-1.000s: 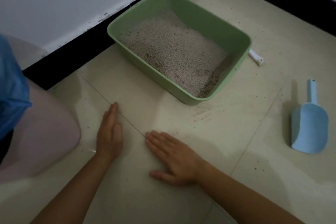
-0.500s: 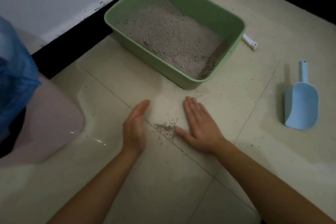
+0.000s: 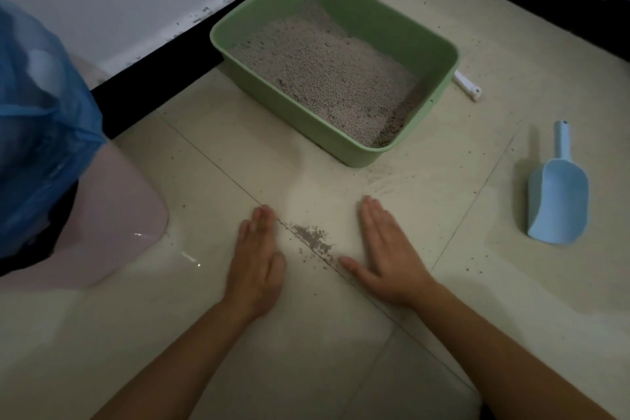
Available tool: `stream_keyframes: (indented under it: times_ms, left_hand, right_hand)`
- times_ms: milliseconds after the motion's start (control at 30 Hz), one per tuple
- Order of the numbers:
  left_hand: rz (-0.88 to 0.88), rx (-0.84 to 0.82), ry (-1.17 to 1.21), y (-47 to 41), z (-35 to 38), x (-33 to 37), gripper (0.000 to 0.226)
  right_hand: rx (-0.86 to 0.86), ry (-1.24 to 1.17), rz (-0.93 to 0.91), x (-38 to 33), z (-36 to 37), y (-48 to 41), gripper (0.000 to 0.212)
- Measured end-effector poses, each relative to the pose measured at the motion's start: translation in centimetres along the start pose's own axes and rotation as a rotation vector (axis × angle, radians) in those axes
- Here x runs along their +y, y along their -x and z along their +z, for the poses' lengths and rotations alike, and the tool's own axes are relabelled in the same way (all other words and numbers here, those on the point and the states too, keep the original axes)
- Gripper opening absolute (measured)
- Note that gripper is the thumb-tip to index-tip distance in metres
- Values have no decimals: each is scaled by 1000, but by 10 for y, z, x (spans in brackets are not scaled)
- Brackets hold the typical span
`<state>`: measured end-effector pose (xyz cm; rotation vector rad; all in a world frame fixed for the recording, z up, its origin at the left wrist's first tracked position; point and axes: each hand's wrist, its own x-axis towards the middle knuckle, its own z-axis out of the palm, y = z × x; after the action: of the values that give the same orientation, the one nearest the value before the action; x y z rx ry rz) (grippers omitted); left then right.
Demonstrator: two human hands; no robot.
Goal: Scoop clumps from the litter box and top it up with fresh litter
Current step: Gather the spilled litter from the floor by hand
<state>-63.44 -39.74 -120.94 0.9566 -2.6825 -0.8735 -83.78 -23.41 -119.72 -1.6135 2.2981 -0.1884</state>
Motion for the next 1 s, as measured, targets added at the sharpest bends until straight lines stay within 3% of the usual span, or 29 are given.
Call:
stream_keyframes:
  times_ms: [133, 233, 333, 467, 733, 833, 1000]
  left_hand:
    - [170, -142, -51, 4, 20, 29, 75]
    - [202, -176, 96, 8, 15, 35, 74]
    - [100, -49, 239, 14, 3, 22, 70]
    - [-146, 158, 220, 20, -14, -6, 69]
    - [-276, 250, 71, 10, -24, -23, 61]
    - [-264, 271, 45, 7, -24, -17, 60]
    - [-284, 246, 119, 12, -24, -10, 55]
  right_hand:
    - [-44, 132, 73, 3, 3, 13, 104]
    - [-19, 98, 117, -19, 14, 13, 105]
    - [-9, 78, 120, -33, 19, 9, 105]
    - [-28, 107, 75, -35, 18, 5, 103]
    - [-18, 95, -62, -31, 16, -5, 95]
    - [61, 62, -135, -34, 17, -24, 84]
    - [256, -230, -296, -41, 30, -48, 43]
